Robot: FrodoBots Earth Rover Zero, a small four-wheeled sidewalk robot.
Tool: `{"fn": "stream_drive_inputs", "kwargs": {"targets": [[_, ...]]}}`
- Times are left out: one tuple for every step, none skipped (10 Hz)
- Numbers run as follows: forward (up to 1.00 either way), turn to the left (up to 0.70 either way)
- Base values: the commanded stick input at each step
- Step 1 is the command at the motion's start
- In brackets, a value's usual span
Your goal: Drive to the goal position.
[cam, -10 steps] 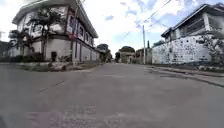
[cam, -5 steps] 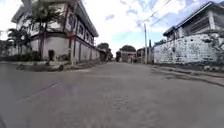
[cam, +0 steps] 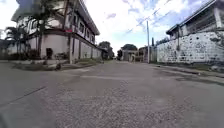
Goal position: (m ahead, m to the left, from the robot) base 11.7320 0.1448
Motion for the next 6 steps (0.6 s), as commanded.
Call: {"fn": "stream_drive_inputs", "kwargs": {"targets": [[1.00, -0.28], [1.00, -0.02], [1.00, 0.09], [1.00, 0.09], [1.00, 0.12], [1.00, 0.01]]}}
